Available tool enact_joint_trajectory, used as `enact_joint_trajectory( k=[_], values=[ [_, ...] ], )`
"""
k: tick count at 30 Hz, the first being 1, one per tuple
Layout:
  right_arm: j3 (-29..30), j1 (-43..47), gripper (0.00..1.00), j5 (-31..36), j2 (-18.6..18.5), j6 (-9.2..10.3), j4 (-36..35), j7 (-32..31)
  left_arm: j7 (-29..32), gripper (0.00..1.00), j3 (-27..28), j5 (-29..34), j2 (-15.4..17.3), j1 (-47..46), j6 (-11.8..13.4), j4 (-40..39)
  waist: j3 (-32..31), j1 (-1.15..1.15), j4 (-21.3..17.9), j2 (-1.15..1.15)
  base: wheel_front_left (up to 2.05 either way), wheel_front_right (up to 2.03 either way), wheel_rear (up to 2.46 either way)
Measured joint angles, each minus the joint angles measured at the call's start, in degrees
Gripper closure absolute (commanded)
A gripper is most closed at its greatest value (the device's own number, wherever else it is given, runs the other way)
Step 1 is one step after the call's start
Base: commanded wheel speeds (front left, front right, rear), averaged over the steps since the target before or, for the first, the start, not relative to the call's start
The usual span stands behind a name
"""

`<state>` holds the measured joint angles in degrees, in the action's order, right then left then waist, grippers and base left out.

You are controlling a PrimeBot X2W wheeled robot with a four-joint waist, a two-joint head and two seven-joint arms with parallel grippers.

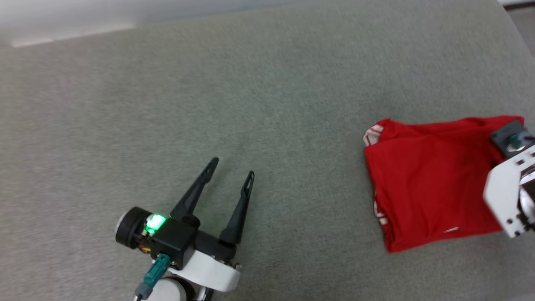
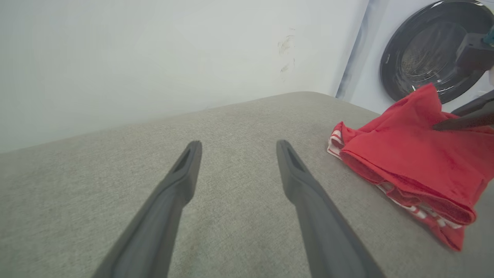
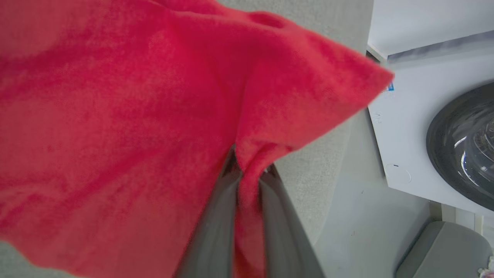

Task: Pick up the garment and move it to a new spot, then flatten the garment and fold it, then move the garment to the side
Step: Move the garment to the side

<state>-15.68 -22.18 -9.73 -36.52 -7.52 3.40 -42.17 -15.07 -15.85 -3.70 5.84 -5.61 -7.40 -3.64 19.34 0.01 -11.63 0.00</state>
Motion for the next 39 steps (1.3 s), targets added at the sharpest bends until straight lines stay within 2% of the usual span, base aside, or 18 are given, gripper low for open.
enact_joint_trajectory(
  k=[6, 7, 15, 16, 17, 22, 29, 30, 31, 33, 35, 39],
  values=[
    [1.9, -4.0, 1.00, 1.4, -3.4, -0.01, 6.0, 5.5, 0.0, 0.00, -0.8, 0.2, 2.4, -2.4, 0.0, -2.6, 5.3, 0.00, -2.8, 0.00, 0.00, 0.00, 0.00],
    [2.4, -5.9, 1.00, 2.3, -5.1, -0.01, 9.4, 8.3, 0.0, 0.00, -1.0, 0.5, 3.2, -3.3, 0.0, -3.6, 7.4, 0.00, -3.6, 0.00, 0.00, 0.00, 0.00],
    [3.5, -12.5, 1.00, 6.1, -7.6, -0.02, 22.5, 19.8, 0.0, 0.00, -0.9, 0.9, 6.1, -6.4, 0.0, -7.0, 14.7, 0.01, -5.5, 0.00, 0.00, 0.00, 0.00],
    [3.5, -12.5, 1.00, 6.1, -7.6, -0.02, 22.5, 19.8, 0.0, 0.00, -0.9, 0.9, 6.1, -6.4, 0.0, -7.0, 14.7, 0.01, -5.5, 0.00, 0.00, 0.00, 0.00],
    [4.5, -14.0, 1.00, 6.7, -7.7, -0.02, 26.0, 22.2, 0.0, 0.00, -0.8, 1.0, 6.4, -7.1, 0.0, -7.9, 16.2, 0.00, -5.4, 0.00, 0.00, 0.00, 0.00],
    [7.5, -17.1, 1.00, 8.8, -7.5, -0.02, 33.0, 26.6, 0.0, 0.00, -0.4, 1.1, 6.7, -7.9, 0.0, -9.4, 18.7, 0.00, -4.8, 0.00, 0.00, 0.00, 0.00],
    [10.2, -20.4, 1.00, 11.8, -4.9, -0.02, 38.3, 29.8, 0.0, 0.00, -0.4, 1.2, 6.6, -8.0, -0.1, -9.0, 18.9, 0.00, -4.0, 0.00, 0.00, 0.00, 0.00],
    [10.3, -20.5, 0.04, 12.5, -4.7, -0.02, 38.6, 30.2, 0.0, 0.00, -0.5, 1.2, 6.4, -8.0, -0.1, -8.8, 18.6, 0.00, -3.9, 0.00, 0.00, 0.00, 0.00],
    [10.6, -20.6, 0.00, 12.8, -4.4, -0.02, 38.9, 30.6, 0.0, 0.00, -0.5, 1.0, 6.2, -8.0, -0.1, -8.4, 18.2, 0.00, -3.8, 0.00, 0.00, 0.00, 0.00],
    [10.8, -20.7, 0.00, 13.4, -4.3, -0.01, 39.1, 31.0, 0.0, 0.00, -0.5, 0.9, 5.9, -8.0, -0.1, -8.2, 17.8, 0.00, -3.7, 0.00, 0.00, 0.00, 0.00],
    [10.5, -21.1, 0.00, 16.6, -4.6, -0.01, 38.1, 32.9, 0.0, 0.00, -0.5, 0.3, 4.6, -8.0, -0.1, -7.8, 16.0, 0.00, -3.1, 0.00, 0.00, 0.00, 0.00],
    [10.9, -21.3, 0.00, 17.0, -3.7, -0.01, 36.1, 34.2, 0.0, 0.00, -0.1, -0.6, 2.8, -7.8, -0.1, -6.9, 12.7, 0.00, -2.1, 0.00, 0.00, 0.00, 0.00]
  ],
)
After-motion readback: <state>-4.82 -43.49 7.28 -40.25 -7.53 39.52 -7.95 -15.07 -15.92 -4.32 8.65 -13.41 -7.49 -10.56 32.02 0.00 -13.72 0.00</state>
